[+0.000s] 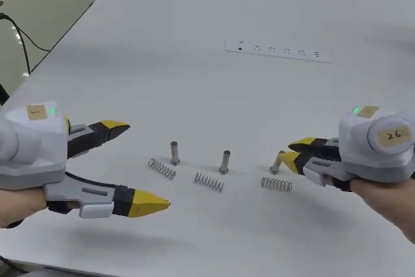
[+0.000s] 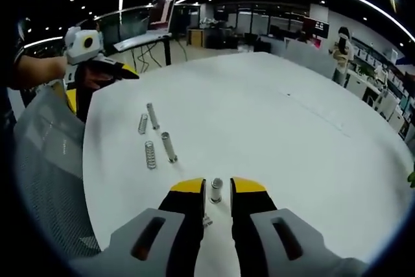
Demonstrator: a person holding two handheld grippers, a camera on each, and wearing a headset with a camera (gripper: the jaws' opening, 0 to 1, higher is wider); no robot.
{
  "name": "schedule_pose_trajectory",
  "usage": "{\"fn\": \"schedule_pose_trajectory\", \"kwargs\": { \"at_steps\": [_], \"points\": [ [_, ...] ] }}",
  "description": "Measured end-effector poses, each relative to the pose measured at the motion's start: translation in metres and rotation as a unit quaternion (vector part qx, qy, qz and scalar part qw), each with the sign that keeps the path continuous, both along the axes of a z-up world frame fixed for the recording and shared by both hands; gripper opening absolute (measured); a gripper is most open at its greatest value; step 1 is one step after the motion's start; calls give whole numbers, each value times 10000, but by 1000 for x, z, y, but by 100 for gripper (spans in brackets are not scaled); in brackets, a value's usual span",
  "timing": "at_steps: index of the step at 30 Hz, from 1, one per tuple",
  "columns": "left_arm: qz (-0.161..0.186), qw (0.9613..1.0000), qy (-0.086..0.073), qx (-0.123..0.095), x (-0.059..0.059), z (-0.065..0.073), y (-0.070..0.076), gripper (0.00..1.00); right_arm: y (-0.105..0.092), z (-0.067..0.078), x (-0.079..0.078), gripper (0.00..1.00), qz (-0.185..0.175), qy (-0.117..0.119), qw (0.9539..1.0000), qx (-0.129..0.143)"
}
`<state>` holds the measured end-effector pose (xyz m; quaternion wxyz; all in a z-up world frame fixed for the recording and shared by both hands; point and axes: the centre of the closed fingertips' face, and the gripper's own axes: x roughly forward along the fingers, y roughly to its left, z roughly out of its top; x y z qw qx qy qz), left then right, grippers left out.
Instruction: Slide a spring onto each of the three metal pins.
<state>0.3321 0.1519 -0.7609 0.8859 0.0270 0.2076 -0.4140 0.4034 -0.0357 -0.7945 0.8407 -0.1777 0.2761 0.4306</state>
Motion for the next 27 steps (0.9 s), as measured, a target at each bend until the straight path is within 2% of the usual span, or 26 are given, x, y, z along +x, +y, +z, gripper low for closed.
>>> {"fn": "schedule_pose_trajectory", "kwargs": {
  "at_steps": [4,7,12,18,22,26,27],
  "points": [
    [4,10000,-8,4,0,1,0,98,0,1,-5,13,260,-140,9993,-224],
    [7,10000,-8,2,0,1,1,98,-1,0,-9,13,369,-164,9988,-288],
    [0,10000,7,13,-2,0,0,98,-4,-6,-18,12,708,-216,9957,-566],
    [-8,10000,-3,18,-3,0,0,98,-3,-17,-29,13,1173,-262,9886,-902],
    [-5,10000,-3,14,-3,1,0,98,0,-22,-34,14,1405,-189,9850,-986],
    [4,10000,-4,12,-4,1,1,98,0,-32,-38,15,1711,-216,9763,-1311],
    [8,10000,-8,10,-4,1,1,98,0,-33,-38,15,1751,-226,9753,-1329]
  ]
}}
